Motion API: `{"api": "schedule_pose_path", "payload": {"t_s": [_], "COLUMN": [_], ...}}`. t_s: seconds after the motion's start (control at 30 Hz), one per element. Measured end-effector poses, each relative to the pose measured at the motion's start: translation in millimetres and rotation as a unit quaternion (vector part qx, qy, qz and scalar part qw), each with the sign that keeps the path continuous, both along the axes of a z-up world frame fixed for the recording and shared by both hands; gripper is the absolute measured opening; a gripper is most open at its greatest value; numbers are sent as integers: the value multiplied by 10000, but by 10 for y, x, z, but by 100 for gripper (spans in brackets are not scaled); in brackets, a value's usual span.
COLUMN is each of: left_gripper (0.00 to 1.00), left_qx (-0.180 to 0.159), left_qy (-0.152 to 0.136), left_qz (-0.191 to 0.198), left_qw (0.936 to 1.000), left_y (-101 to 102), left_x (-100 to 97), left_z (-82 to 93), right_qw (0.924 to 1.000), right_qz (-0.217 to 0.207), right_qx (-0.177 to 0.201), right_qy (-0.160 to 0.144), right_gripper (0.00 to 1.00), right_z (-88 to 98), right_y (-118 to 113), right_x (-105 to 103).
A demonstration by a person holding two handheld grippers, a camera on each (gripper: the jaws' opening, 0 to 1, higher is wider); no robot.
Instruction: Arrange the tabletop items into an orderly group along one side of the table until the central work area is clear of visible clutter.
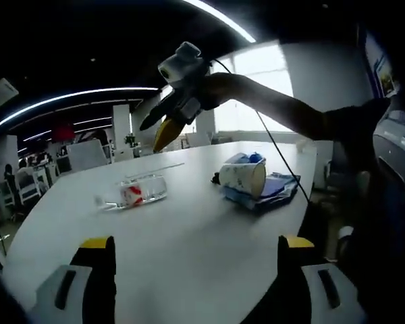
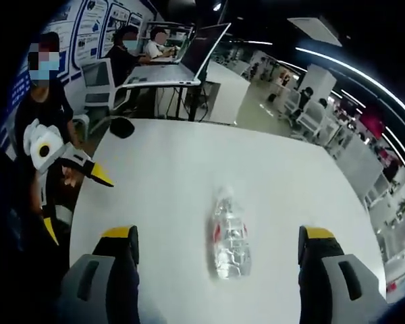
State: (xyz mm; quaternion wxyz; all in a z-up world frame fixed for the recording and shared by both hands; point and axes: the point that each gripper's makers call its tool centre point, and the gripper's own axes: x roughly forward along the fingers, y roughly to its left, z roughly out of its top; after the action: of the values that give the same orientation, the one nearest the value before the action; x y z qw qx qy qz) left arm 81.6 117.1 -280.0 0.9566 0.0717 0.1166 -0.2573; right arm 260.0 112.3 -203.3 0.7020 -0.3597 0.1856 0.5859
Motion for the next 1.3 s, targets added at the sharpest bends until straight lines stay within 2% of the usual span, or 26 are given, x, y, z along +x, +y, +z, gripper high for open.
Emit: {"api": "schedule_pose_path", "payload": {"t_s": [0.57, 0.7, 0.97, 1.0, 1.3], "left_gripper": [100, 100, 100, 100, 100], "left_qx": [-59, -16, -63, -55, -72], "left_qy": [125, 164, 127, 151, 138], "left_qz": [-292, -406, -434, -411, -394], "left_qw": [9995, 9990, 9990, 9990, 9991], "left_y": [-62, -112, -105, -84, -26], "left_x": [-59, -91, -108, -112, -144], "left_z": [-103, -139, -125, -142, -128], "right_qw": [9998, 9993, 9977, 9968, 9961], "right_qz": [-80, -104, -38, -24, 7], "right_qx": [-121, -342, -679, -799, -879], "right_qy": [106, 86, 40, -49, -9], "right_gripper": [96, 95, 86, 85, 79], "right_z": [-142, -234, -357, -394, -499], "right_y": [129, 200, 366, 420, 620], "right_x": [139, 242, 326, 363, 427]}}
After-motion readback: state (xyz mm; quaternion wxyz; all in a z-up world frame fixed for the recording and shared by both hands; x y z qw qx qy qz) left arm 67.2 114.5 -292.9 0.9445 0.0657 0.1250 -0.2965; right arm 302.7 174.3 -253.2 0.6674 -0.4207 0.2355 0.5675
